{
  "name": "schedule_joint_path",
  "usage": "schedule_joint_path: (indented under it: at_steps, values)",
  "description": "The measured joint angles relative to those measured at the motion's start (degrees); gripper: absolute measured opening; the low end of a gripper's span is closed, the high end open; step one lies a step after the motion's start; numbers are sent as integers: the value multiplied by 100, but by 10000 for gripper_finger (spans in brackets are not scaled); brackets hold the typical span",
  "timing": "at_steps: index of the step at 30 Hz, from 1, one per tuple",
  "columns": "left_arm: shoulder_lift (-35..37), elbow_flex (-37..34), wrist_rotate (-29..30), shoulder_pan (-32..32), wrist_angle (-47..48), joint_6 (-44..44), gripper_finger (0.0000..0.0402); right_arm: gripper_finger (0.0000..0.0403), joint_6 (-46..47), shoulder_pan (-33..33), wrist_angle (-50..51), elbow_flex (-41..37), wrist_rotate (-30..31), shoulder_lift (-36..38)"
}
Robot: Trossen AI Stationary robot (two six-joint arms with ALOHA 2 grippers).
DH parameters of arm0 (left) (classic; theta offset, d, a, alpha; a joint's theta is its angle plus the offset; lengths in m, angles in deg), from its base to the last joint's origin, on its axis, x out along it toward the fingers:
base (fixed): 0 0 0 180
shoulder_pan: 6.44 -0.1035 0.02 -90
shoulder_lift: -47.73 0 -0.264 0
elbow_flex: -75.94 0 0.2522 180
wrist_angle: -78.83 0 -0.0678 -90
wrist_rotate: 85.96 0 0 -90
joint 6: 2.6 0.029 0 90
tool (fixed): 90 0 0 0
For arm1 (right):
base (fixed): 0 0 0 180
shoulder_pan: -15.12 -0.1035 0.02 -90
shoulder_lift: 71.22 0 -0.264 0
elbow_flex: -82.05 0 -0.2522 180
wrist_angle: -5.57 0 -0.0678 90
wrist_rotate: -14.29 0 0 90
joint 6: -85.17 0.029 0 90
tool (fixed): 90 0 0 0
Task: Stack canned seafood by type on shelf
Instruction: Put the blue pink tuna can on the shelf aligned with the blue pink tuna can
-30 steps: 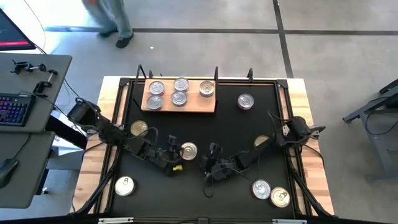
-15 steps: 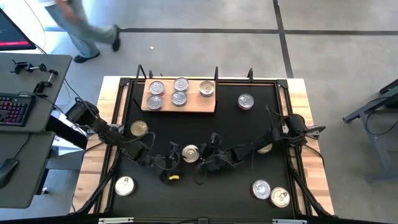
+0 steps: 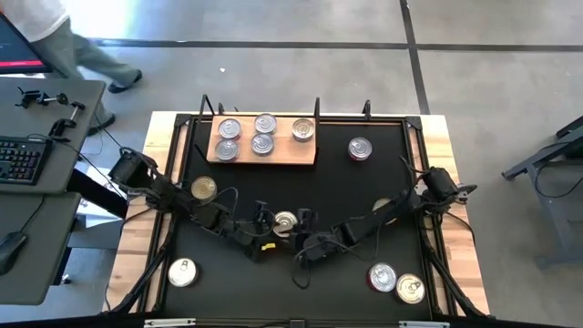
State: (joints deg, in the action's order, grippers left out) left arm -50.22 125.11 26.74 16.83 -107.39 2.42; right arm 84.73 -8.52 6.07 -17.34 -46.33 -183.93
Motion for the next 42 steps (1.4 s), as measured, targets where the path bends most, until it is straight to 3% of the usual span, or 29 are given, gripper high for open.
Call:
schedule_joint_path:
  at_steps: [4, 9, 11, 15, 22, 28, 34, 39, 42]
  values:
    - [63, -14, -44, -11, -135, -92, 144, 112, -8, 4, 415, -1, -112, -1]
    - [290, -35, -232, -3, -161, -316, 32, 168, -366, 64, 692, -17, -544, -8]
    - [354, -36, -272, 0, -247, -413, 9, 192, -561, 77, 662, -17, -550, -19]
    - [463, -41, -270, 0, -428, -686, 15, 217, -941, 66, 625, -17, -268, -132]
    - [681, -40, -257, -7, -463, -937, 3, 220, -1890, 67, 310, -17, 92, -521]
    - [684, -30, -347, 92, -18, -274, 9, 221, -1819, 53, 373, -17, 429, -523]
    - [590, -30, -419, 153, 191, 725, 66, 221, -1908, -207, 371, 101, 1405, -478]
    - [277, -21, -106, 32, 165, 1261, 115, 221, -1605, -290, 382, 103, 1477, -476]
    - [161, -16, 208, -7, 130, 1283, 118, 221, -1328, -310, 502, 103, 1454, -476]
